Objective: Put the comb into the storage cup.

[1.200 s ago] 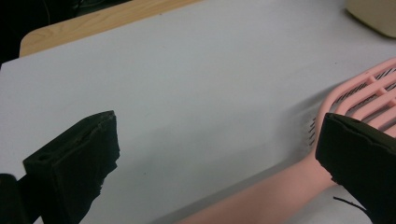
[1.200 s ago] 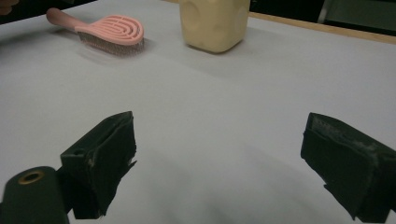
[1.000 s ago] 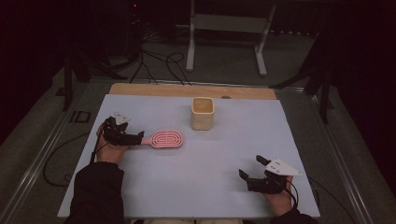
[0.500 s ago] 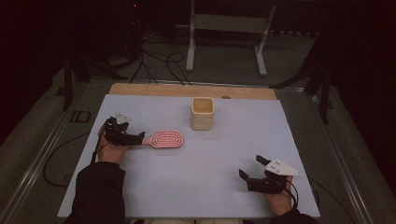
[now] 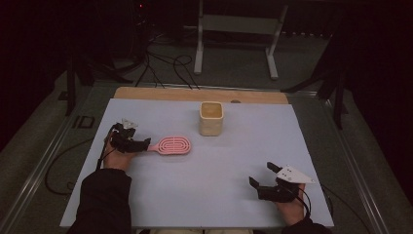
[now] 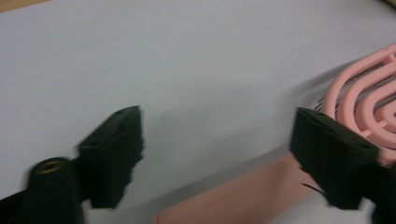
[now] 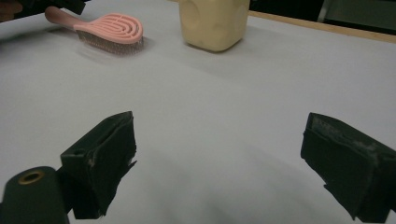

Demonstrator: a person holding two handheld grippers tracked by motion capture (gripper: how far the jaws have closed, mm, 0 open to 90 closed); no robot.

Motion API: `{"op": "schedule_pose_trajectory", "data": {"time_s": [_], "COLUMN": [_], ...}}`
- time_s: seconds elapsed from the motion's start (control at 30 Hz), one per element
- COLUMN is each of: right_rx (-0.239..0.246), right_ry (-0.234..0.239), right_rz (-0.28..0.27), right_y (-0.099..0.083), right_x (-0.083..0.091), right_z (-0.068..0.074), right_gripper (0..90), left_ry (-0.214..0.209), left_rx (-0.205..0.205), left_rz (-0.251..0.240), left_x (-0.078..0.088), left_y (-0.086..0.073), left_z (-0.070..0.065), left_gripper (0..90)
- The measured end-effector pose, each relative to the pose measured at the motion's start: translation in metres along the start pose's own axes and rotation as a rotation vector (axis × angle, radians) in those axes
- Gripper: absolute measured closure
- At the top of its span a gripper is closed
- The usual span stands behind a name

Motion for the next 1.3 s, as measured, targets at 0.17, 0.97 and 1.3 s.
{"op": "schedule_pose_trajectory", "data": {"time_s": [0.17,0.97,1.3], "right_rx": [0.000,-0.001,-0.001], "right_ry": [-0.001,-0.002,-0.002], "right_rz": [0.000,-0.001,0.000], "right_y": [0.000,0.000,0.000], "right_x": [0.000,0.001,0.000], "right_z": [0.000,0.000,0.000], "right_gripper": [9.9,9.9,9.9], "left_ry": [0.015,-0.038,-0.063], "left_rx": [-0.003,-0.049,-0.087], "left_rz": [-0.002,0.073,0.088], "left_x": [-0.001,-0.002,0.007], "left_y": [0.000,-0.009,-0.015], "left_z": [-0.001,-0.009,-0.021], "left_gripper": [41.8,89.8,89.8]}}
Point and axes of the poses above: each handheld gripper's, and its own axes: x roughly backward along the jaws, y roughly out of its top, z roughly to its left, the point moved 7 cm from there along -x, roughly forward along the jaws
